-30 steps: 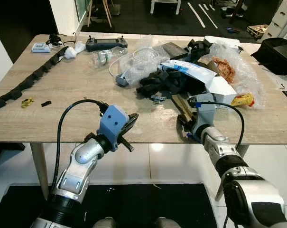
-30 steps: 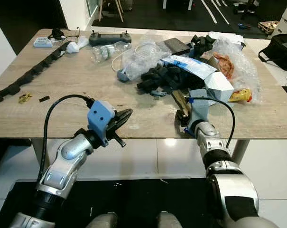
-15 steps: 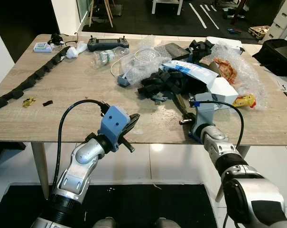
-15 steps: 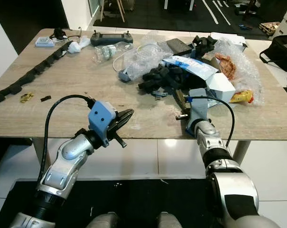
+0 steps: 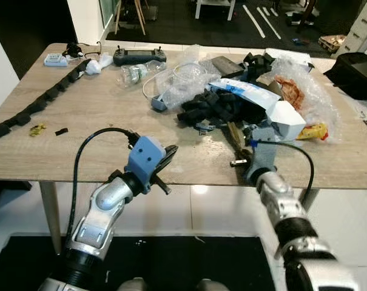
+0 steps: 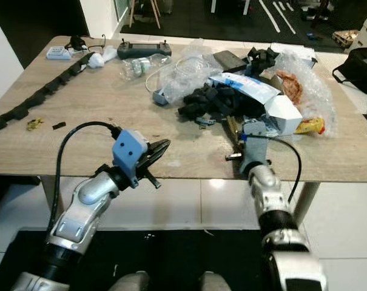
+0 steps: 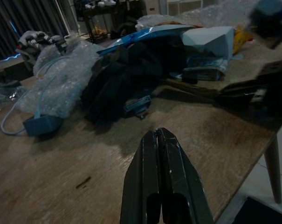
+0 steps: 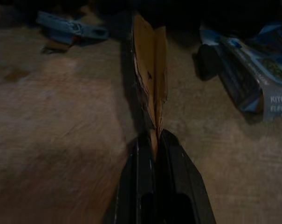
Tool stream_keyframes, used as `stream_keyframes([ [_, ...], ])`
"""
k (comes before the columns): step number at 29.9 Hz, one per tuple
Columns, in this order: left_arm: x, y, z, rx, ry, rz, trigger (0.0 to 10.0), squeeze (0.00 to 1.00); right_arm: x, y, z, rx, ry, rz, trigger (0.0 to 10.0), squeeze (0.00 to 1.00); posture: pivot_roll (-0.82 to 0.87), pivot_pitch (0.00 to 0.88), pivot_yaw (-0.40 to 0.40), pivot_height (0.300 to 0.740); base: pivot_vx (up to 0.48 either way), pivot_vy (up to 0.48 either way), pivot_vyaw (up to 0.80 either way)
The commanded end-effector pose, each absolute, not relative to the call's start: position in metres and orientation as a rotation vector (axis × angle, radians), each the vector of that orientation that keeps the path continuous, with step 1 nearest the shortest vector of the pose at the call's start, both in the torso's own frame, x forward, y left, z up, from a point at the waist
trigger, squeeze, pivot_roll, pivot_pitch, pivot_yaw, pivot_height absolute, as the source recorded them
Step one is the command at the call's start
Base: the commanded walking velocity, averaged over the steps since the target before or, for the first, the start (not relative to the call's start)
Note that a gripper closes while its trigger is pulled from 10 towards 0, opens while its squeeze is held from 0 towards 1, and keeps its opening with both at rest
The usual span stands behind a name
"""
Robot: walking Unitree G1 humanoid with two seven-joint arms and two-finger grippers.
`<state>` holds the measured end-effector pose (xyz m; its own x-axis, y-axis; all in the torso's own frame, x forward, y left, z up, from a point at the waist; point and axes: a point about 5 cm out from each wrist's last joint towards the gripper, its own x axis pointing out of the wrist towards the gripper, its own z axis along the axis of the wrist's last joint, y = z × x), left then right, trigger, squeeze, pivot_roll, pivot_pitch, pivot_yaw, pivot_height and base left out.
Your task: Picking trash to rubbish bin
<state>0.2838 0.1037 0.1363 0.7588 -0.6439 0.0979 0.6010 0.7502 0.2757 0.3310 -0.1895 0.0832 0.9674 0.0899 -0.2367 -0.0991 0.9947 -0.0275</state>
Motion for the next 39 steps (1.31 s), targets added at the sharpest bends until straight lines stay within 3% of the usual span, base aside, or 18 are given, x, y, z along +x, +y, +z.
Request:
stream_keyframes([
  [1,0.282,0.11,0.135,0.221,-0.181,-0.667,10.0,0.0,0.32,-0.178,0.087,0.009,0.246,0.117,10.0,0.0,0.03,0.041,-0.041,0.74,0.0,0.0,0.0],
  [5,0.283,0.114,0.135,0.193,-0.18,-0.637,10.0,0.0,0.31,-0.152,0.106,0.057,0.16,0.218,10.0,0.0,0.03,0.041,-0.04,0.74,0.0,0.0,0.0],
  [9,0.285,0.114,0.136,0.189,-0.185,-0.616,10.0,0.0,0.311,-0.143,0.119,0.023,0.082,0.262,10.0,0.0,0.03,0.039,-0.041,0.74,0.0,0.0,0.0],
  [12,0.296,0.125,0.14,0.23,-0.205,-0.441,10.0,0.0,0.321,-0.134,0.146,-0.076,-0.076,0.293,10.0,0.0,0.04,0.034,-0.053,0.74,0.0,0.0,0.0],
  [20,0.303,0.143,0.145,0.19,-0.215,-0.197,10.0,0.0,0.332,-0.147,0.162,-0.15,-0.132,0.19,10.0,0.0,0.04,0.033,-0.061,0.74,0.0,0.0,0.0],
  [39,0.306,0.138,0.145,0.136,-0.19,-0.139,10.0,0.0,0.333,-0.153,0.153,-0.216,-0.139,0.143,10.0,0.0,0.04,0.044,-0.06,0.74,0.0,0.0,-0.75],
])
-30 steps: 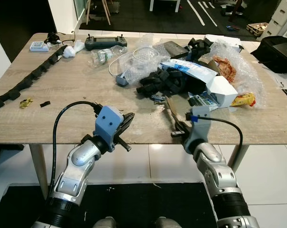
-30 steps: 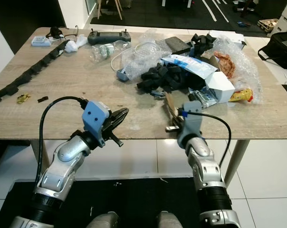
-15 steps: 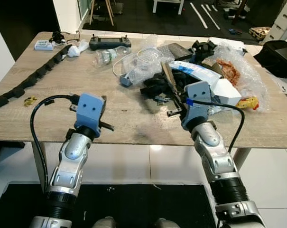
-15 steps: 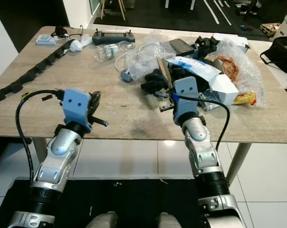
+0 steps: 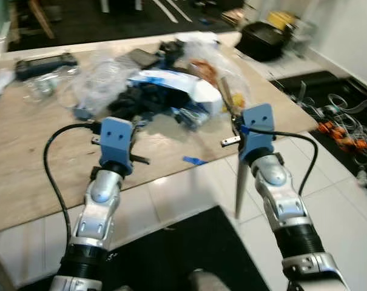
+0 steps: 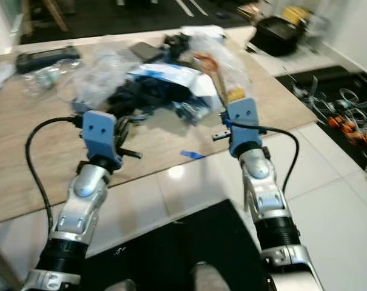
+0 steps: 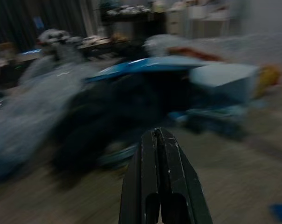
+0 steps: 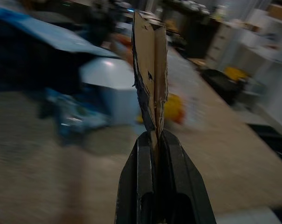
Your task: Picking trash to rubbish bin
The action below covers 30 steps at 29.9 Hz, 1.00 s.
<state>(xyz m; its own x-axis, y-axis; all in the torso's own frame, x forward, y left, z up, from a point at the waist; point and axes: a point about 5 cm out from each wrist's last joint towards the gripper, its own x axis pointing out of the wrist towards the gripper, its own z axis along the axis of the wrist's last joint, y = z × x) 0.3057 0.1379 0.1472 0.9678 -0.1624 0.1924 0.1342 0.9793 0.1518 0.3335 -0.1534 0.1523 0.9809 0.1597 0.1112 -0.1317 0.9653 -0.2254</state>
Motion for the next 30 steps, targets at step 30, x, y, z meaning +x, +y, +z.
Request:
stream_keyframes([
  [30,0.304,0.139,0.145,0.149,-0.187,-0.16,10.0,0.0,0.331,-0.151,0.139,-0.211,-0.116,0.124,10.0,0.0,0.05,0.05,-0.055,0.74,0.0,0.0,-0.8],
])
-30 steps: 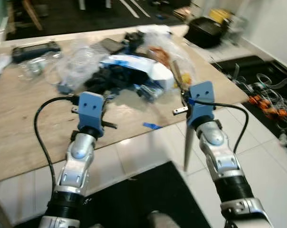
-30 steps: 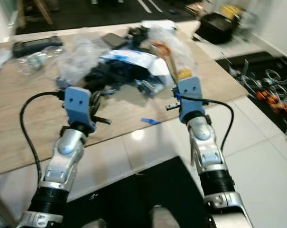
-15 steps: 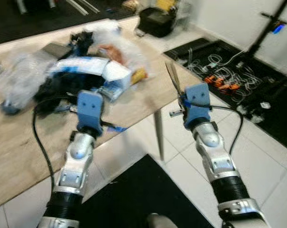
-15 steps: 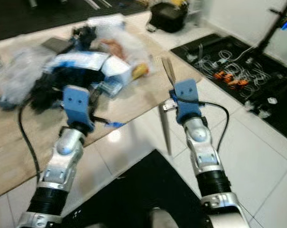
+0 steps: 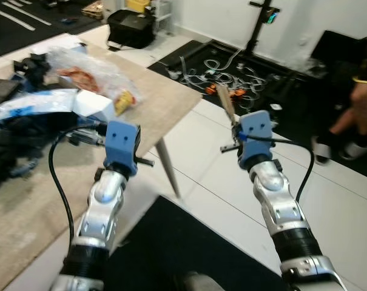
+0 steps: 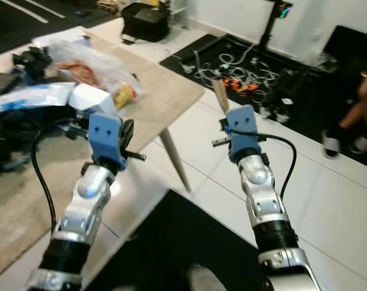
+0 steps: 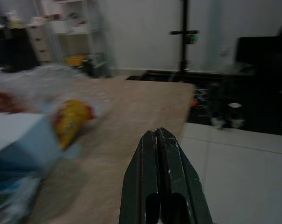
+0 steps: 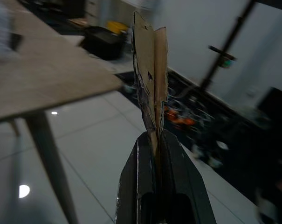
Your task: Picking trash to rubbish bin
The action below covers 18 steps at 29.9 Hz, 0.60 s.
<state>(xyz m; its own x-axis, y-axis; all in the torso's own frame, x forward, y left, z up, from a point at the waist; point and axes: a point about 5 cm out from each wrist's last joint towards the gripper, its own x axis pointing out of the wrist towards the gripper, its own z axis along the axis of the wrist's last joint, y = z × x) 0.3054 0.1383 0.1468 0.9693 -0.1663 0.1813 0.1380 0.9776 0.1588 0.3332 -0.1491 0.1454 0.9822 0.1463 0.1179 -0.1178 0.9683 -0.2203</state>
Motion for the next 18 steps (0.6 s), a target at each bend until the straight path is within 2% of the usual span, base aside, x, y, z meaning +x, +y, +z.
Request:
stream_keyframes([
  [1,0.304,0.1385,0.1448,0.151,-0.187,-0.16,10.0,0.0,0.3312,-0.1519,0.1382,-0.212,-0.111,0.122,10.0,0.0,0.05,0.05,-0.055,0.74,0.0,0.0,-0.8],
  [18,0.3034,0.1361,0.1434,0.153,-0.186,-0.166,10.0,0.0,0.3305,-0.1527,0.1312,-0.197,-0.085,0.108,10.0,0.0,0.04,0.03,-0.061,0.74,0.0,0.0,-0.8],
])
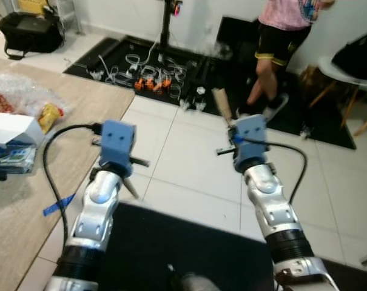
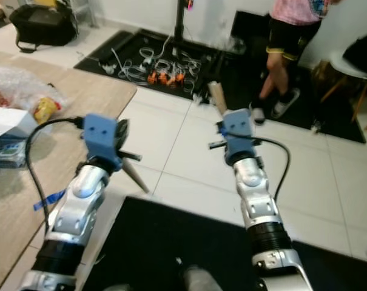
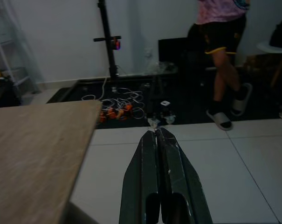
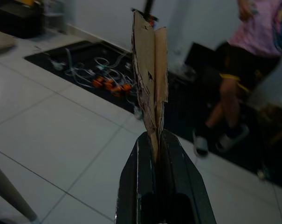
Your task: Picking trash to rubbish bin
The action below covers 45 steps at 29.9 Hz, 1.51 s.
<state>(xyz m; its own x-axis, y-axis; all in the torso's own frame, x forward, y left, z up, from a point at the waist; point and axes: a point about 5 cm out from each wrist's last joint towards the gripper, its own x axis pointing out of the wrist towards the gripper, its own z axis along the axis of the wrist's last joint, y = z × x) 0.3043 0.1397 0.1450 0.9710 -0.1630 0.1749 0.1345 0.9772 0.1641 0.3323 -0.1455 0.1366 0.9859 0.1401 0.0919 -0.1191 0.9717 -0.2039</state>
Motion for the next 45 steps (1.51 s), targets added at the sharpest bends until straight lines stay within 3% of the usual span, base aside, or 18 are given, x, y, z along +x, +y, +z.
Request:
stream_keyframes([
  [1,0.303,0.136,0.143,0.154,-0.187,-0.167,10.0,0.0,0.33,-0.153,0.131,-0.197,-0.084,0.108,10.0,0.0,0.04,0.027,-0.062,0.74,0.0,0.0,-0.8],
  [30,0.304,0.137,0.142,0.165,-0.183,-0.156,10.0,0.0,0.331,-0.154,0.124,-0.203,-0.058,0.11,10.0,0.0,0.05,0.031,-0.067,0.74,0.0,0.0,-0.8],
  [45,0.311,0.141,0.145,0.256,-0.173,-0.235,10.0,0.0,0.321,-0.156,0.106,-0.178,-0.016,0.055,10.0,0.0,0.06,0.035,0.025,0.74,0.0,0.0,-0.8],
])
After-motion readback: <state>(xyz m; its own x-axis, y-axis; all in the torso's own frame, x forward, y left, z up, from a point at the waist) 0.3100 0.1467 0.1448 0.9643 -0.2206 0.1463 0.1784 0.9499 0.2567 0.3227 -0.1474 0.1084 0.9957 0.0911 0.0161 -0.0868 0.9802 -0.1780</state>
